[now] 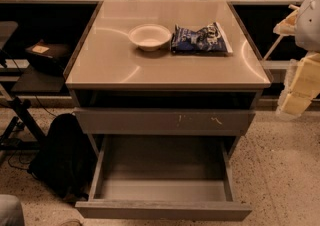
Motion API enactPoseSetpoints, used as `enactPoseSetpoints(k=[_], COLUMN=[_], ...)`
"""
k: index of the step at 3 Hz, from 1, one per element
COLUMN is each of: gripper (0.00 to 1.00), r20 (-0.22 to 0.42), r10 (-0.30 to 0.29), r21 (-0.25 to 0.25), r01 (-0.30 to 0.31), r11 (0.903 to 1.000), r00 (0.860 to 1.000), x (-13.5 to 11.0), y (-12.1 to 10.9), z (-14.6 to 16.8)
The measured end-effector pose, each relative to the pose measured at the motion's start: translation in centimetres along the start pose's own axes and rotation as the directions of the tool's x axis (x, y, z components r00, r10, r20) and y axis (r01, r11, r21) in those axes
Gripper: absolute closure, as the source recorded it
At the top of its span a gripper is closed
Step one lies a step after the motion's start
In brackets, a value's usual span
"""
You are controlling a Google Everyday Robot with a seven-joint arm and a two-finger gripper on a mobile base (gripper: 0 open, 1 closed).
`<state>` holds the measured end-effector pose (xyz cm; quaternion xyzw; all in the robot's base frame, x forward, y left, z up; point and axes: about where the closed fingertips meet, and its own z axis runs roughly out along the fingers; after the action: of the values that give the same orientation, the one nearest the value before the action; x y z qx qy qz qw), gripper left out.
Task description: Close middle drawer
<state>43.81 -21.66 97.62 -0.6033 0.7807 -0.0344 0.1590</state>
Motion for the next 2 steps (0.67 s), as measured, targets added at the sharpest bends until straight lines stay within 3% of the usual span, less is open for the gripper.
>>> enactPoseSetpoints(k=[1, 2], gripper=[0.00, 0.00], r20=[0.005, 0.052], r10=[-0.001, -0.006], r21=[0.009, 0.002], r01=[0.001, 0.006], r11=[1.0000, 1.0000], r00=[1.000, 0.999], x=[0.0, 0.8], y=[0.1, 2.2], z=[-0.1, 1.5])
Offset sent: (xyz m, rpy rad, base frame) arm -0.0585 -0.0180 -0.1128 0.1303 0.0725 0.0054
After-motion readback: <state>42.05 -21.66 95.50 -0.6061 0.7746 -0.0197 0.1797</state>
